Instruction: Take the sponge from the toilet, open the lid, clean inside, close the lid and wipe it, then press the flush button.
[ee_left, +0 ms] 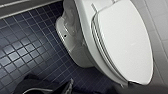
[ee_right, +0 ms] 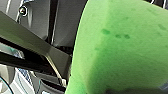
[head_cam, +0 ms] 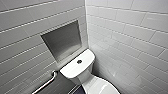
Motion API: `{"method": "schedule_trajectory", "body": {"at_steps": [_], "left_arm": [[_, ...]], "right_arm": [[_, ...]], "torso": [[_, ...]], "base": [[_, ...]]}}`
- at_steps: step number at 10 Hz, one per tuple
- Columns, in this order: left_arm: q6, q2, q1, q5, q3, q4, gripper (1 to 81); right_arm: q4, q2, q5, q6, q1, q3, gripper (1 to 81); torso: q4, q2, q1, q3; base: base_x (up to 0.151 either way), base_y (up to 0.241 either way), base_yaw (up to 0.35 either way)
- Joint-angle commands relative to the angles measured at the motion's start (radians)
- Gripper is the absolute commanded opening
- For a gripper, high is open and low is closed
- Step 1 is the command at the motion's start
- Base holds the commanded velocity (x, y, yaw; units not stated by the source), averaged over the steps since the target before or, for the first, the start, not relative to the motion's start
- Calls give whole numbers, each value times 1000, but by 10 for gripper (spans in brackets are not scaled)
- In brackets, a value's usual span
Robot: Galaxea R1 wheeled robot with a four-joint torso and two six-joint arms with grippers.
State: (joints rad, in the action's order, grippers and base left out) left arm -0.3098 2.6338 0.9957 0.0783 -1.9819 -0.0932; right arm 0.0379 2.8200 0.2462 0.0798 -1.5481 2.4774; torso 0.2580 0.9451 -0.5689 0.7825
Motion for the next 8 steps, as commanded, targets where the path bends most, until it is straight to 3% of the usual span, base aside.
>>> {"method": "schedule_trajectory", "body": {"at_steps": [1, 4, 6, 8], "left_arm": [[11, -64, 137, -23, 17, -331, 811], [9, -55, 251, -22, -54, -361, 811], [0, 5, 309, -22, -172, -356, 811], [0, 81, 350, -20, -285, -367, 811]], "right_arm": [[4, -18, -18, 32, 15, -39, 10], [4, -26, 30, 112, 35, -39, 10], [4, -35, 33, 138, 44, -42, 10], [4, -89, 125, 152, 47, -124, 10]], "torso": [[0, 0, 0, 0], [0, 0, 0, 0], [0, 0, 0, 0], [0, 0, 1, 0]], "base": [[0, 0, 0], [0, 0, 0], [0, 0, 0], [0, 0, 0]]}}
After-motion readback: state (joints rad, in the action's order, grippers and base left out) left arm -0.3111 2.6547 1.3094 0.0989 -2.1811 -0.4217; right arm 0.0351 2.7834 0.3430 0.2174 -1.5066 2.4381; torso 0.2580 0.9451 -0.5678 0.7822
